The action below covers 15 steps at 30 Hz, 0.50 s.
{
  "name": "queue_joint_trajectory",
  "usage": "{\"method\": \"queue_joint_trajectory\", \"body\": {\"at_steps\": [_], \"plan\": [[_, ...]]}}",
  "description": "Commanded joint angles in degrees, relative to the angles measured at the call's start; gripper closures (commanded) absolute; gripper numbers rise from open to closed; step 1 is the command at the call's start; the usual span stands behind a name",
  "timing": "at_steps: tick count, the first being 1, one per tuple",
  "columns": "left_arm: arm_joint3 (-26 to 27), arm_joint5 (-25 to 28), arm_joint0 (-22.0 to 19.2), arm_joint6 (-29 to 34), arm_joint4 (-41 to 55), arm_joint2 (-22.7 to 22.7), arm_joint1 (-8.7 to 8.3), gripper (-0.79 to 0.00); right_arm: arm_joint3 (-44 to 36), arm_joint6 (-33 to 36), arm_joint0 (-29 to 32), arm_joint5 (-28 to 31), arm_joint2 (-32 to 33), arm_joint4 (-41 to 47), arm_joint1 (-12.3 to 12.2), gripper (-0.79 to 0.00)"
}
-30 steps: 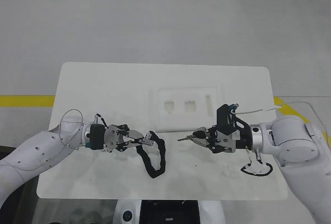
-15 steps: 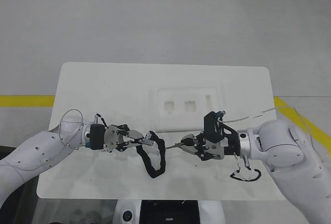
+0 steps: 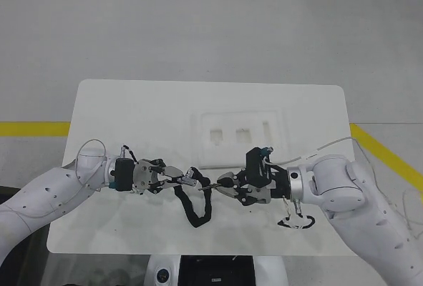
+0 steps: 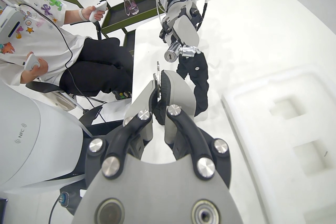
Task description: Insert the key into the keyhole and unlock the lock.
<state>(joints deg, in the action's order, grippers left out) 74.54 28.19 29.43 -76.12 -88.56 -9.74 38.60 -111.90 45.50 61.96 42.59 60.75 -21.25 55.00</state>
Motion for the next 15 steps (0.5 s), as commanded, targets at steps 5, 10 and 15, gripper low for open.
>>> {"method": "queue_joint_trajectory", "body": {"at_steps": [5, 10, 15], "plan": [[0.0, 0.0, 0.0, 0.0, 0.0, 0.0, 0.0, 0.0, 0.72, -3.29, -0.94, -0.02, -1.39, -3.23, 0.48, 0.0], [0.0, 0.0, 0.0, 0.0, 0.0, 0.0, 0.0, 0.0, 1.0, -5.22, -0.98, -0.31, -1.61, -5.11, 0.63, 0.0], [0.0, 0.0, 0.0, 0.0, 0.0, 0.0, 0.0, 0.0, 1.03, -6.26, -0.56, -0.46, -1.57, -6.37, 0.63, 0.0]]}}
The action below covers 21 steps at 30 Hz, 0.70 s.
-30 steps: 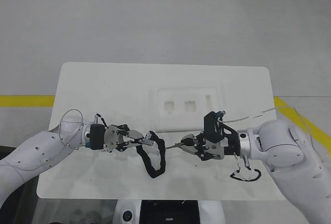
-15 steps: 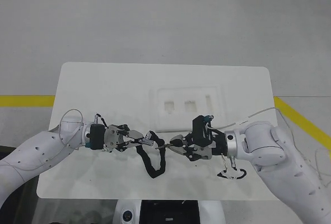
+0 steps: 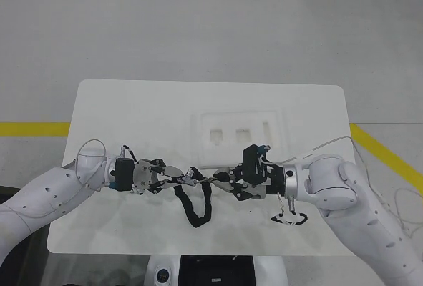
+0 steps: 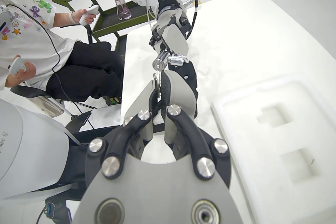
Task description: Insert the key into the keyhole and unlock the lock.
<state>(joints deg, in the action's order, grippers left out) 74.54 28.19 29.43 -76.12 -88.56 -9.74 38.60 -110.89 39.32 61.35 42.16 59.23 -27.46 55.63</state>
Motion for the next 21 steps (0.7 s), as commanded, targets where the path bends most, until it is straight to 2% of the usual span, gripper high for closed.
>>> {"method": "queue_joint_trajectory", "body": {"at_steps": [1, 21], "plan": [[0.0, 0.0, 0.0, 0.0, 0.0, 0.0, 0.0, 0.0, 0.06, -0.18, 0.07, -0.07, -0.11, -0.31, 0.01, 0.0], [0.0, 0.0, 0.0, 0.0, 0.0, 0.0, 0.0, 0.0, -1.08, -0.99, 0.56, -1.3, -0.07, -4.32, -0.05, 0.0]]}}
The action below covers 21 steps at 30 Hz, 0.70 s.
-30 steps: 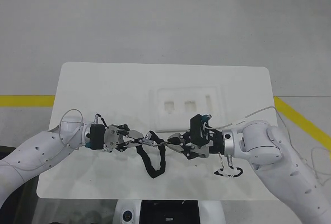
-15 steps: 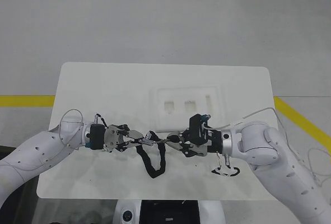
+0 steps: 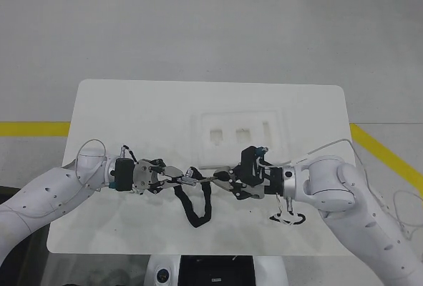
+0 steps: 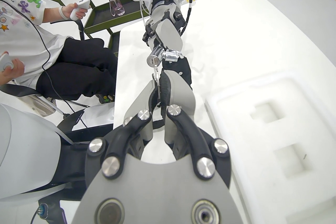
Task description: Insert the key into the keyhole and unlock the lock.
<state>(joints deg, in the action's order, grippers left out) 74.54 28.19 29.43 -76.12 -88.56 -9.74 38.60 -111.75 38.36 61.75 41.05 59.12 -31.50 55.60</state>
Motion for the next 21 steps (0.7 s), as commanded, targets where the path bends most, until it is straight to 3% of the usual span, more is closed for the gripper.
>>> {"method": "queue_joint_trajectory", "body": {"at_steps": [1, 21], "plan": [[0.0, 0.0, 0.0, 0.0, 0.0, 0.0, 0.0, 0.0, -0.42, -0.05, 0.3, -0.3, 0.09, -0.5, -0.04, 0.0], [0.0, 0.0, 0.0, 0.0, 0.0, 0.0, 0.0, 0.0, -4.56, 4.47, 0.78, -3.73, -0.67, -1.63, -0.25, 0.0]]}}
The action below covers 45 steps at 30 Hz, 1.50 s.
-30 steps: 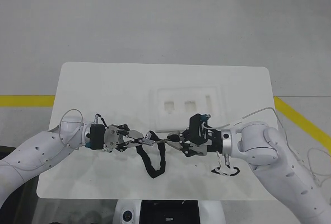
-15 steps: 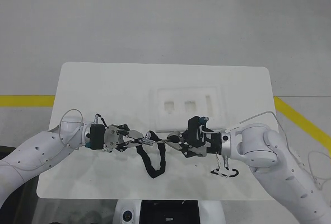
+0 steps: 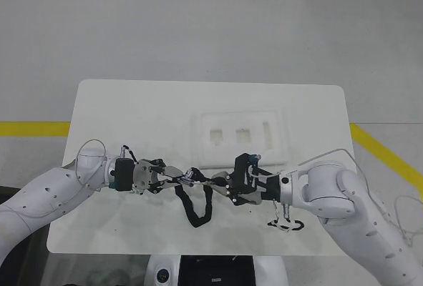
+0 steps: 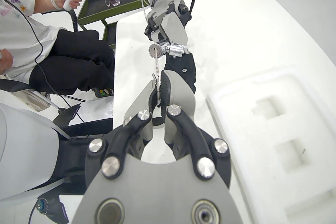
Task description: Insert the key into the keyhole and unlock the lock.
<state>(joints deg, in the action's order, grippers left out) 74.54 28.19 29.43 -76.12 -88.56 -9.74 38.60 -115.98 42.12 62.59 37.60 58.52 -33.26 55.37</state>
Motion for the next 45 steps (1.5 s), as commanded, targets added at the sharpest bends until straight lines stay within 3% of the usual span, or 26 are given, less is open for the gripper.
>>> {"method": "queue_joint_trajectory", "body": {"at_steps": [1, 11, 21, 29, 45], "plan": [[0.0, 0.0, 0.0, 0.0, 0.0, 0.0, 0.0, 0.0, -0.64, 1.4, -0.16, -0.61, -0.1, 0.16, -0.05, 0.0], [0.0, 0.0, 0.0, 0.0, 0.0, 0.0, 0.0, 0.0, -4.22, 8.64, -0.06, -4.34, 1.67, 4.89, -0.76, 0.0], [2.46, 0.37, 2.73, 4.82, 0.59, -3.49, -0.33, 0.0, -7.41, 17.88, -0.25, -11.12, 3.03, 9.48, -1.52, 0.0], [2.35, 0.92, 4.9, 4.7, -0.23, -5.9, -0.52, 0.0, -6.69, 20.21, -1.74, -14.66, 2.89, 10.29, -1.56, 0.0], [0.42, 2.19, 6.34, 3.94, -2.02, -7.87, 0.76, 0.0, -5.87, 23.33, -6.65, -19.75, -0.85, 9.0, -0.92, 0.0]]}}
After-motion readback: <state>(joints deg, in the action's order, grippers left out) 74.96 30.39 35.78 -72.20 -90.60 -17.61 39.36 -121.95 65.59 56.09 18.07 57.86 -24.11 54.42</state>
